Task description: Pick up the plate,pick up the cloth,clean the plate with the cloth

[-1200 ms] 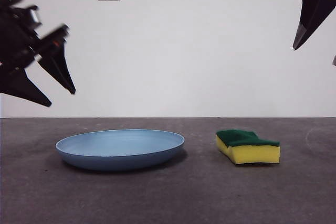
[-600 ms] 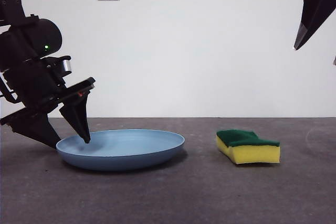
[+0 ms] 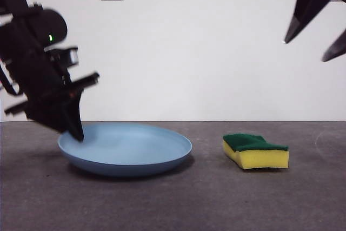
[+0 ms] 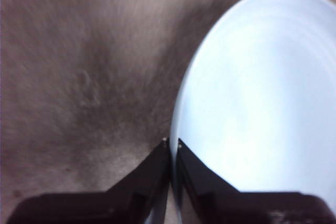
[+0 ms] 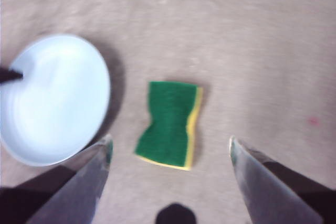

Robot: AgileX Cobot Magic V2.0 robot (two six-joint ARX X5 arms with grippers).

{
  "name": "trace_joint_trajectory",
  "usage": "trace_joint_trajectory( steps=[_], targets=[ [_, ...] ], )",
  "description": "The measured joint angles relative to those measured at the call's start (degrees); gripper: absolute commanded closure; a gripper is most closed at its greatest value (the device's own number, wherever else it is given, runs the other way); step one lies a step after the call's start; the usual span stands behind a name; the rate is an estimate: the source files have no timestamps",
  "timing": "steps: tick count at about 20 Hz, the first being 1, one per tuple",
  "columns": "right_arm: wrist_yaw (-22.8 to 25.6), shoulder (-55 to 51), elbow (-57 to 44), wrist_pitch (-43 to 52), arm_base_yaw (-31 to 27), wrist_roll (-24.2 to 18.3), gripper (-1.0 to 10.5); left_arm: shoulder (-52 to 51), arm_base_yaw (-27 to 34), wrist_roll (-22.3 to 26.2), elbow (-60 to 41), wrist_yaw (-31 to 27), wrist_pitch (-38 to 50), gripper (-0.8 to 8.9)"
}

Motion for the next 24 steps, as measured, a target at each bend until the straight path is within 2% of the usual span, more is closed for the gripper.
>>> trace_joint_trajectory(
  steps=[4,6,8,10,14,20,24],
  targets=[
    [0.63,6.54,4.90,0.09,5.70,-0.26,5.7,-10.10,0.00,1.31,0.44,-0.63,-2.45,8.22],
    [4.46,10.91,7.58,-0.09,8.66,-0.46,5.8,-15.02,0.00,1.46,1.64,-0.94,-4.52,8.22],
    [8.28,14.71,9.49,-0.11,10.64,-0.83,6.4,-18.60,0.00,1.53,2.84,-1.03,-6.19,8.22],
    [9.35,18.80,11.02,-0.09,12.07,-1.44,6.7,-21.79,0.00,1.77,3.76,-1.03,-7.52,8.22],
    [11.91,27.30,11.93,-0.02,13.40,-1.95,6.7,-26.97,0.00,1.99,3.98,-1.03,-9.77,8.22],
    [13.44,35.76,11.93,0.35,13.35,-2.08,6.8,-27.39,0.00,3.45,3.98,-2.05,-13.49,8.22],
    [13.57,37.81,12.37,0.87,13.35,-2.05,9.1,-27.39,0.00,3.74,3.98,-2.32,-13.49,8.22]
  ],
)
